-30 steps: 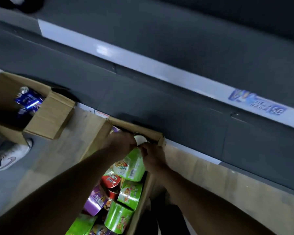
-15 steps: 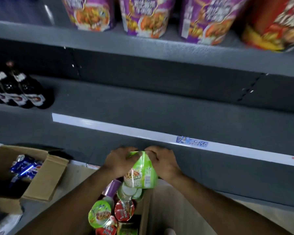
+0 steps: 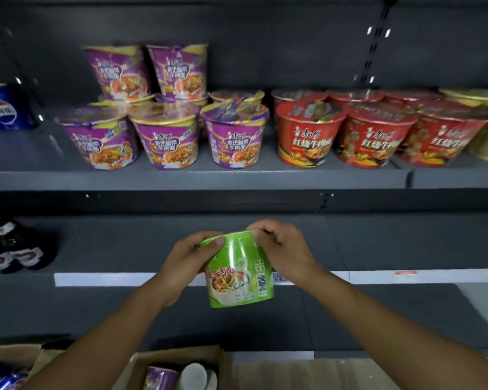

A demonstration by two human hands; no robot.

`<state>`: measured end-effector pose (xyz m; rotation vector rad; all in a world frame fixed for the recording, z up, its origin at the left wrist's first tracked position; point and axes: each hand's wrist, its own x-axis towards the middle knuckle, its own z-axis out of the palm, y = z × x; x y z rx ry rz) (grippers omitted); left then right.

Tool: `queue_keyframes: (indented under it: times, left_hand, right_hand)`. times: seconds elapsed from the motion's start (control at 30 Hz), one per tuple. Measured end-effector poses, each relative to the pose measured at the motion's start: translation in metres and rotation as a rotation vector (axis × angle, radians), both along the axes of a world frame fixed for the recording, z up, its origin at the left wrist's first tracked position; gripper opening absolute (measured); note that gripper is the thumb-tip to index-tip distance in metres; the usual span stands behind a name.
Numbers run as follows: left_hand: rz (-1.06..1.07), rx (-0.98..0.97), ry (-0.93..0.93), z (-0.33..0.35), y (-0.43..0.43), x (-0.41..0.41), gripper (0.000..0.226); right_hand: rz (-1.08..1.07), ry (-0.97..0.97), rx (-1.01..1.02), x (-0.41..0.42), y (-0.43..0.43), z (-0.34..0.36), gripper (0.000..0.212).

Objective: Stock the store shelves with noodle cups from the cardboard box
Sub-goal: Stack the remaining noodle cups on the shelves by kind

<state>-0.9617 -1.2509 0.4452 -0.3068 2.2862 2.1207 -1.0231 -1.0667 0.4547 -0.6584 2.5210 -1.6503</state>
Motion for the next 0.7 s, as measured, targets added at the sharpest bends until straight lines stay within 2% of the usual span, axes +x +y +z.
queue_keyframes:
  times: [0.1, 0.27, 0.37, 0.47, 0.5, 0.57, 0.7]
  left_hand:
    - [-0.025, 0.065, 0.05, 0.024, 0.016, -0.003, 0.035]
    - [-0.071, 0.185, 0.151, 0.064, 0.056, -0.015, 0.036]
    - [-0.079, 0.291, 0.181, 0.085, 0.087, -0.026, 0.03]
    - [-0.138, 0.366, 0.204, 0.102, 0.122, -0.036, 0.056]
    - [-0.153, 0.382, 0.213, 0.108, 0.135, -0.039, 0.057]
    - [-0.143, 0.387, 0.242, 0.119, 0.161, -0.043, 0.042]
    - [-0.107, 0.291, 0.304, 0.143, 0.215, -0.05, 0.026]
  right_hand:
    - [0.014, 0.02, -0.111, -0.006, 0.025, 0.022, 0.024]
    - [0.018, -0.034, -0.365, -0.014, 0.076, 0.068, 0.026]
    - [0.036, -0.152, -0.522, -0.021, 0.111, 0.091, 0.022]
    - [0.108, -0.231, -0.689, -0.029, 0.149, 0.109, 0.019]
    - [0.125, -0.228, -0.709, -0.031, 0.162, 0.113, 0.019]
    - [0.137, -0.191, -0.677, -0.034, 0.186, 0.121, 0.022]
    - [0.104, -0.016, -0.425, -0.035, 0.23, 0.14, 0.029]
